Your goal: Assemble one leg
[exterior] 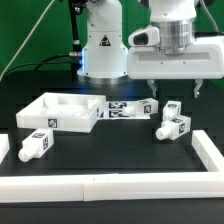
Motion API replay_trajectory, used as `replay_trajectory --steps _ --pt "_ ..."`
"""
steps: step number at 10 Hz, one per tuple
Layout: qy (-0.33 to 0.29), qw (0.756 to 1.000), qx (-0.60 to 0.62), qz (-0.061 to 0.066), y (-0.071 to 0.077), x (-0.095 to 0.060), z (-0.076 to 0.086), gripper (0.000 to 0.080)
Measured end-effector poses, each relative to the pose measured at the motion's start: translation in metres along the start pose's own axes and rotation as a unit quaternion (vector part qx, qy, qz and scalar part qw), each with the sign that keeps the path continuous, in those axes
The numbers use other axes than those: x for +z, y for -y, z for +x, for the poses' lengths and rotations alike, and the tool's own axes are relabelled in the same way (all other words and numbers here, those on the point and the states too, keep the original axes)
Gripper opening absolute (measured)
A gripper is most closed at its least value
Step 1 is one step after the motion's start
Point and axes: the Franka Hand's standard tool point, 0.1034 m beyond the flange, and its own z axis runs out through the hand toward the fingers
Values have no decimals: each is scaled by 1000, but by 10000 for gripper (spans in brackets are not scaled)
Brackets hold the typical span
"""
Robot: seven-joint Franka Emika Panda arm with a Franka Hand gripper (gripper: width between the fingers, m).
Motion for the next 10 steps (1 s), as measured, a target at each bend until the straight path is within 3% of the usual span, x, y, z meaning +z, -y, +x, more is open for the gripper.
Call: replay_trajectory --steps 2,6,7,9,10 --pt "1 999 39 13 -1 -6 22 648" --pt "2 999 36 11 3 -3 19 648" --pt "5 999 51 9 3 4 22 648" --pt "4 998 64 12 8 16 45 648" --pt "2 998 69 10 8 27 47 648"
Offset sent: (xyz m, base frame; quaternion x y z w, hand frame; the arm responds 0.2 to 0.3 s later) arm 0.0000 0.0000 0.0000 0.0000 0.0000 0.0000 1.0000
